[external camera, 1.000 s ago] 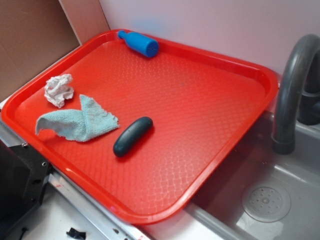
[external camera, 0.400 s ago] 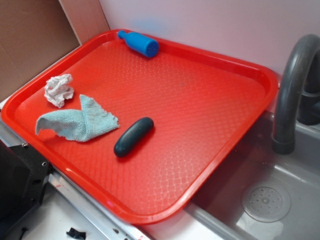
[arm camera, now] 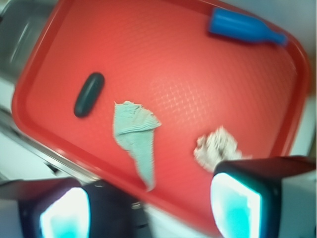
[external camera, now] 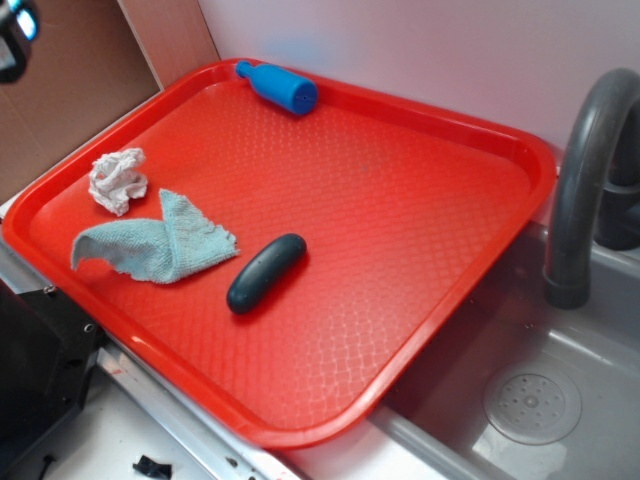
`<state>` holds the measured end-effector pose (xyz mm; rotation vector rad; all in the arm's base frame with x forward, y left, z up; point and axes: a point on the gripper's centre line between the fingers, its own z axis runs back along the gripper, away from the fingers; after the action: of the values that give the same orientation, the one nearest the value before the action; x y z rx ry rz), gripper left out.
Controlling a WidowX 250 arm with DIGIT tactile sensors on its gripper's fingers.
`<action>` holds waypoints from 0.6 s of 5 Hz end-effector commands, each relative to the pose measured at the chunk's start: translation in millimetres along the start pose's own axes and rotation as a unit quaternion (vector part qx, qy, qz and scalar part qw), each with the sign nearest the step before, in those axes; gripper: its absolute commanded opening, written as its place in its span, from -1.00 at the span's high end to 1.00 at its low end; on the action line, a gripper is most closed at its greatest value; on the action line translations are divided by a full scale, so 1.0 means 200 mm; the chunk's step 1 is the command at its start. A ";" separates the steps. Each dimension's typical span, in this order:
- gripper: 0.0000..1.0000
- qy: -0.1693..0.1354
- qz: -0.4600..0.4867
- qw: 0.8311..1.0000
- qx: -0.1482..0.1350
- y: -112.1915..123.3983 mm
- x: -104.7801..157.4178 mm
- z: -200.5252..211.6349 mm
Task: Grab the white paper.
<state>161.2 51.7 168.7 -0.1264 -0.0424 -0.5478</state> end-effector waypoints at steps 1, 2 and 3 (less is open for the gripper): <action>-1.00 0.031 -0.167 0.985 -0.025 0.11 0.00 -0.26; -1.00 0.064 -0.156 0.985 -0.022 0.22 -0.06 -0.42; -1.00 0.072 -0.140 0.987 -0.013 0.31 -0.12 -0.52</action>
<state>171.9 104.7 54.4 -0.1188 0.0973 -0.8351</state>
